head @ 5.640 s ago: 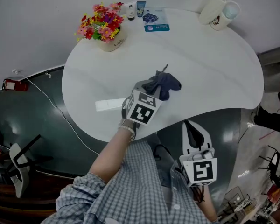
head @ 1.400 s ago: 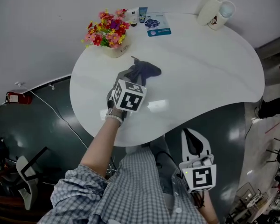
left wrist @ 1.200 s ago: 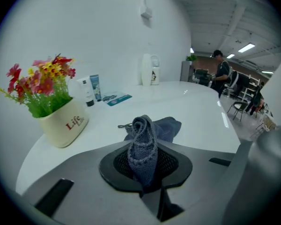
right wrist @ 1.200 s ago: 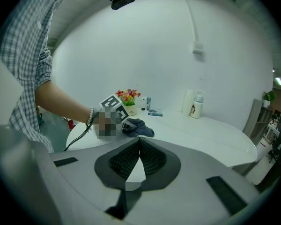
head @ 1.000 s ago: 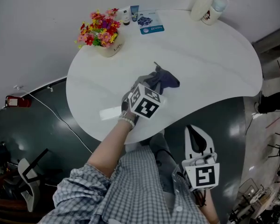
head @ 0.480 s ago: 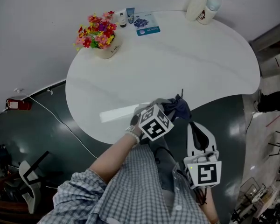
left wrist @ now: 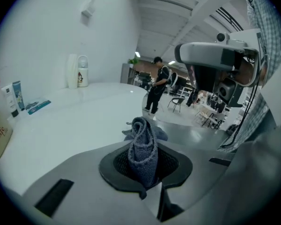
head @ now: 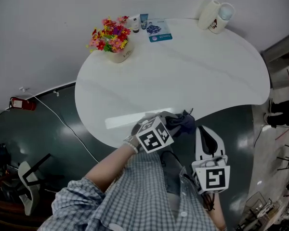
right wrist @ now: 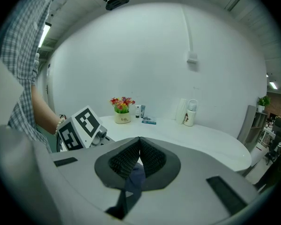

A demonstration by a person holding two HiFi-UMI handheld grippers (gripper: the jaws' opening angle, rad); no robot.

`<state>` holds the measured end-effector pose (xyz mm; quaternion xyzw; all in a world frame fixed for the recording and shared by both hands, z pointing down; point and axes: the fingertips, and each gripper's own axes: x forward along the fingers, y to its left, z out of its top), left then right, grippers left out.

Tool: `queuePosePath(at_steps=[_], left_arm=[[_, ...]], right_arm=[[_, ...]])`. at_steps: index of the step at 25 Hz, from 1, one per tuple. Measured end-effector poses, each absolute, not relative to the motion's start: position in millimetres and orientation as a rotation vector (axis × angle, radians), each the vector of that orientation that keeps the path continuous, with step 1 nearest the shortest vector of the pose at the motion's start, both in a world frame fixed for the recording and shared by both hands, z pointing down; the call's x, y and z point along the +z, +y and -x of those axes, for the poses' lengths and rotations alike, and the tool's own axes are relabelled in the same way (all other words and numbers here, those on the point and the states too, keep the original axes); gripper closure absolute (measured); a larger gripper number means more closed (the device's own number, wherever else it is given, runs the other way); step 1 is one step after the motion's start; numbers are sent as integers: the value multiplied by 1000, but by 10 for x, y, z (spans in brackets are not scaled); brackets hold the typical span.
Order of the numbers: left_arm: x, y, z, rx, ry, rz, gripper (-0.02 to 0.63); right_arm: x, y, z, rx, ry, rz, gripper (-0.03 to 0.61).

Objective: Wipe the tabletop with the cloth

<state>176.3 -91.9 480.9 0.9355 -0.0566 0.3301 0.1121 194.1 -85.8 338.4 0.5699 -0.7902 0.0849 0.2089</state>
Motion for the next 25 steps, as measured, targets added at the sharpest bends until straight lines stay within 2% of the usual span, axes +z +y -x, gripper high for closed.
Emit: queuePosePath(at_steps=[25], left_arm=[[3823,-1231,145,772,-1058,-2575,558]], right_arm=[[3219,-1077,-1063,96,-2428,-1291,569]])
